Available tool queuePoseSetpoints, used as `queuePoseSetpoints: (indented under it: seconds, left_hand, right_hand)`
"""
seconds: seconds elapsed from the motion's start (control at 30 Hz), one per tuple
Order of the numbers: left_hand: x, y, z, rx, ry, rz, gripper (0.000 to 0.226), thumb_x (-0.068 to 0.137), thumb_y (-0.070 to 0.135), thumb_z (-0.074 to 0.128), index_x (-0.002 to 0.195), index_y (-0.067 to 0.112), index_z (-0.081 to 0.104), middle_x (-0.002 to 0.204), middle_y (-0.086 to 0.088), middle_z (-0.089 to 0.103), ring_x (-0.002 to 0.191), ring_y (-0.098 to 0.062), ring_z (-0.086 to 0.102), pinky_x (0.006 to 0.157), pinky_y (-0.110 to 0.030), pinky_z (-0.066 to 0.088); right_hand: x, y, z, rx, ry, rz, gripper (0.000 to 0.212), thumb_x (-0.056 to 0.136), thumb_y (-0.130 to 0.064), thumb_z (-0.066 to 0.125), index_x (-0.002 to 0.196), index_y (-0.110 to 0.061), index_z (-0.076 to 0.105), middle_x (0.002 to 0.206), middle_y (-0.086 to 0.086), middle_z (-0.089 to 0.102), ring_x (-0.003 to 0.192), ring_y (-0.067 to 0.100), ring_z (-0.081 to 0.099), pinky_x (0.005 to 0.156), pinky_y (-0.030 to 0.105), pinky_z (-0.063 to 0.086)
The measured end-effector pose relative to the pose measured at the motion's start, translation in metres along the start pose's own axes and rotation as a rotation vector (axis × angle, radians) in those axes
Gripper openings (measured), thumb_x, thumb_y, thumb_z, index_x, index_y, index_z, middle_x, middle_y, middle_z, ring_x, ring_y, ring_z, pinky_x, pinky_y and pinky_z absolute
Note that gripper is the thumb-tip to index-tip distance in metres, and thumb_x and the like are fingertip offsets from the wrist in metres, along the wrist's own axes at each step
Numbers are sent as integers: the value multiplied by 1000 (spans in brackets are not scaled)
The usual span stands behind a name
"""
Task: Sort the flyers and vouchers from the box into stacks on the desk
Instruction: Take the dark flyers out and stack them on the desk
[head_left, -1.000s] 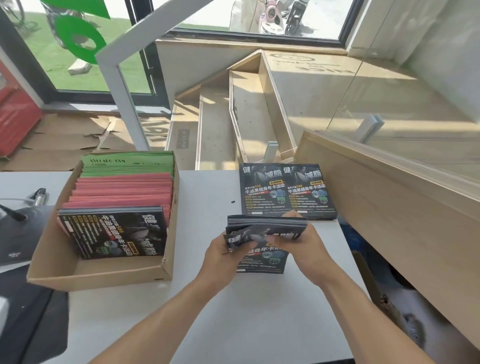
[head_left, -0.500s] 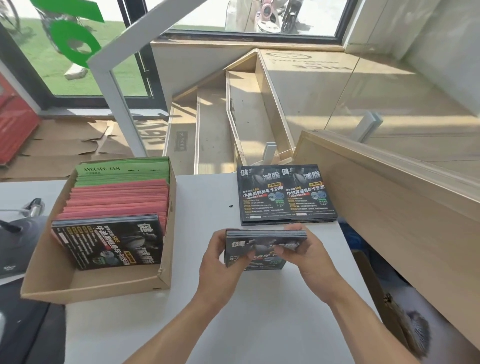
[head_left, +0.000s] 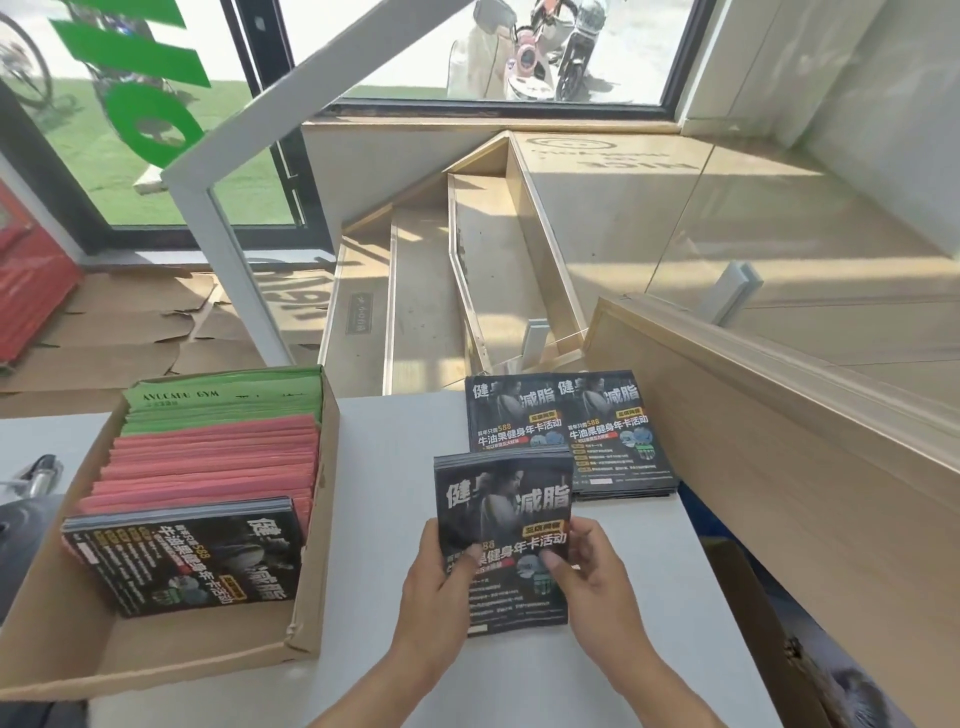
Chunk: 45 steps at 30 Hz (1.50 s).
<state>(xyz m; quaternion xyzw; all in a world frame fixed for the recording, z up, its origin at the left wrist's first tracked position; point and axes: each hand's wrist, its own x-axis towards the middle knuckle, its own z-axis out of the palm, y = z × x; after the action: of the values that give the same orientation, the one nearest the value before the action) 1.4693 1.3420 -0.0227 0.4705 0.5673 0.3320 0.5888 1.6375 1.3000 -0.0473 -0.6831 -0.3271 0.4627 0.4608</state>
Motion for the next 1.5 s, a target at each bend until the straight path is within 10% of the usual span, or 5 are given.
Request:
queuePoseSetpoints:
  seconds: [0.7,0.97,1.07,1.17,1.5]
  left_hand:
    - [171,60,34,469,-64,-34,56,71,27,80,120,35,55,114,4,62,92,-16,68,81,-43,61]
    - [136,32,36,767,-269,4,151,62,36,95,156,30,-24,164,5,-24,155,-17,-9,123,-39,24]
    - [129,20,47,814,-262,49,143,73,22,87,150,33,-33,161,2,-35,155,-21,-8,118,-35,31]
    - [130,11,53,763,-136,185,113,90,16,64,148,34,-32,166,1,-23,156,-20,-6,111,-32,35]
    - [128,13,52,622,-68,175,112,89,9,62,155,35,-24,168,6,-4,152,-17,18,112,-28,34]
  right_hand:
    - [154,-83,-14,-964,142,86,41,95,-43,60,131,-27,55,126,-6,57,101,17,61,80,36,47]
    - [201,-119,-8,-1098,-64,-125,70,90,-14,60,154,-26,32,154,5,33,139,27,35,112,48,38]
    - [227,-138,3,-1221,-314,-121,82,86,-4,59,157,-27,24,164,5,21,147,30,27,115,52,34]
    - [242,-141,15,-1250,-460,-139,58,88,-9,58,143,-24,47,143,8,52,120,29,54,99,47,51]
    - [250,-134,23,-1236,-429,-195,57,90,-21,62,144,-25,47,136,7,58,117,28,57,98,44,53]
